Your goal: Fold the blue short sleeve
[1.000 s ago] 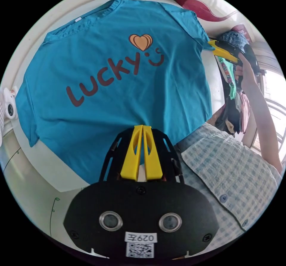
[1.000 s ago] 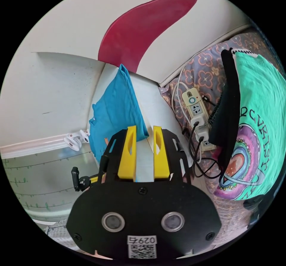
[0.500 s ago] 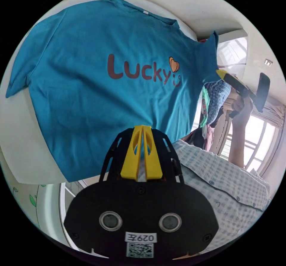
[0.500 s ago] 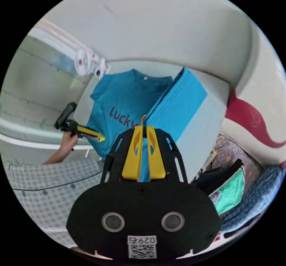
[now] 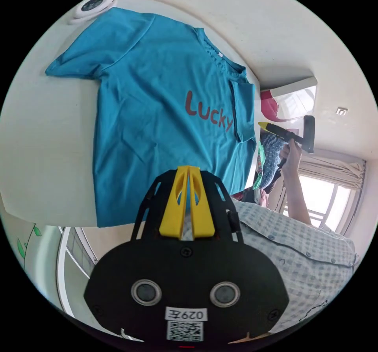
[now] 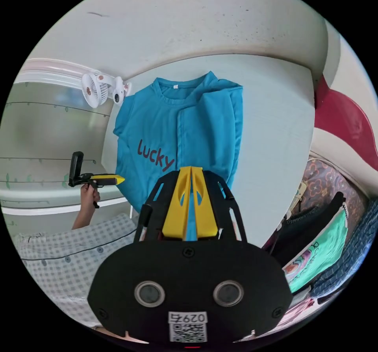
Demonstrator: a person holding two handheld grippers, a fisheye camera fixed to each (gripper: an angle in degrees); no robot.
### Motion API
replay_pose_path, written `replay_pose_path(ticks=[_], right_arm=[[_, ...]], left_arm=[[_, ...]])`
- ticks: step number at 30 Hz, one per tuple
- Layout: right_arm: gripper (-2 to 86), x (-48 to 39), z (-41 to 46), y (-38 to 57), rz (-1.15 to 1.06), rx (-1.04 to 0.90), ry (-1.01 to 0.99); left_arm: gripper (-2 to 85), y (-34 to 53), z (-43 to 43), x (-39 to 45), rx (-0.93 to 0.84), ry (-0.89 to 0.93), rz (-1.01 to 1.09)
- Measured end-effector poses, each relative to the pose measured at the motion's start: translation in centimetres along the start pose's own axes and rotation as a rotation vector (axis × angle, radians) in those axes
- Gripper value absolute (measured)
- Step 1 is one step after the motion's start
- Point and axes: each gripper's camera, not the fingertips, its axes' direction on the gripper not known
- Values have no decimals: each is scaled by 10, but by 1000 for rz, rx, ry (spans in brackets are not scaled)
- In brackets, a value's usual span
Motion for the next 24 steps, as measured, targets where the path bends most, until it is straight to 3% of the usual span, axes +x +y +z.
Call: replay_pose_path(ticks=[4,8,10,12,14,16,21,24], right_arm=[[-5,-9,9,-50,15,54,70],[-5,8,53,-103,95,-128,219],[-5,22,45,-109,186,-67,218],[-4,29,27,-108,272,46,295],[-4,21,23,-109,212,80,222],[-4,11,29,-115,183,58,209],[-4,22,62,-136,310,-81,439],[-4,13,34,-115,344,130,277]], left_arm=[[-10,-13,-1,5,-90,-112,53],[-10,-15,0,10,-176,-178,116],[-10,-13,-4,11,-189,-185,151],[-10,-11,-14,6,-204,-169,168],[-10,-11,-22,-1,-210,-136,168],[-10,-14,-31,-11,-227,-94,165],[-10,-22,-59,-30,-305,-54,198],[-9,-18,-95,-43,-250,-37,206]])
